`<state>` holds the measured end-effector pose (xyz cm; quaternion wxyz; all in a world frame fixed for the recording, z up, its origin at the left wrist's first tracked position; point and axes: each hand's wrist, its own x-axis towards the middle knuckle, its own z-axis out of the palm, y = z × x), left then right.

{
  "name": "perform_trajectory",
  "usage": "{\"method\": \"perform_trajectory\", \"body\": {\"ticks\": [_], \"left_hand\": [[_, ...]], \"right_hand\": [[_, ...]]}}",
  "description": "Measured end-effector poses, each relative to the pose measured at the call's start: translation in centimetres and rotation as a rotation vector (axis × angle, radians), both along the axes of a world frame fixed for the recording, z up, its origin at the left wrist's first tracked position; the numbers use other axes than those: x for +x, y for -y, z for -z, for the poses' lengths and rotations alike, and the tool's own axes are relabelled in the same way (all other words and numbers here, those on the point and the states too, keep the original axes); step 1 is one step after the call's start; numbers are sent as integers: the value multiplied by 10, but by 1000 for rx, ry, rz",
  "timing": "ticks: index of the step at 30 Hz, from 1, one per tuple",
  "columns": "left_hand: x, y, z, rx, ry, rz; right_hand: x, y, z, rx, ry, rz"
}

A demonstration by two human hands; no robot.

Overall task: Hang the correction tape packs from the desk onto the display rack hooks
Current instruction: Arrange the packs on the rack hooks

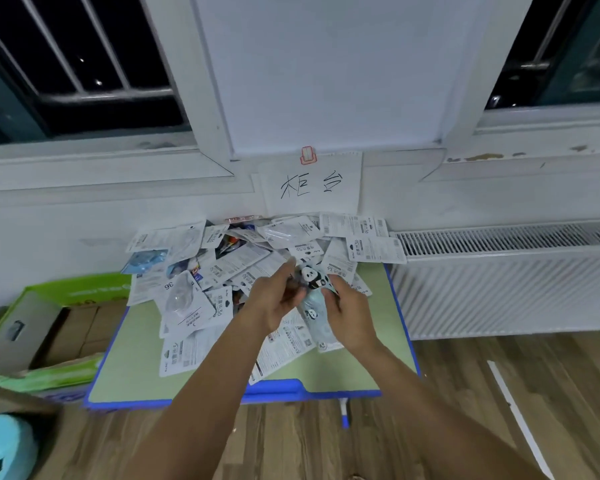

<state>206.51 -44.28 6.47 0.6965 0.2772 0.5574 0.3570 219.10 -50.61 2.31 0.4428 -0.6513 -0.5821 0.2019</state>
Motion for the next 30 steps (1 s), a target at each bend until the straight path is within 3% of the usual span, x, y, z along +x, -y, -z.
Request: {"method": "perform_trajectory", "body": {"ticks": [3, 5, 10, 12, 17, 22, 26, 30], "left_hand": [[1, 8, -5, 134, -297, 183], [6, 16, -4, 228, -361, 314], [34, 47, -4, 183, -39, 627], [50, 62, -5, 199, -33, 714], [99, 110, -12, 359, -12, 777], [153, 170, -29, 286, 153, 835], [193, 228, -34, 323, 125, 904], [227, 305, -38, 350, 167, 1014]], "right_hand": [[7, 11, -10, 4, -153, 121], [12, 22, -17, 5, -273, 182], [32, 62, -26, 35, -567, 379], [43, 84, -30, 72, -618, 483], [74, 148, -41, 166, -531, 726], [110, 221, -55, 284, -551, 979], [135, 302, -66, 394, -604, 1084], [150, 400, -74, 454, -511, 1210]]}}
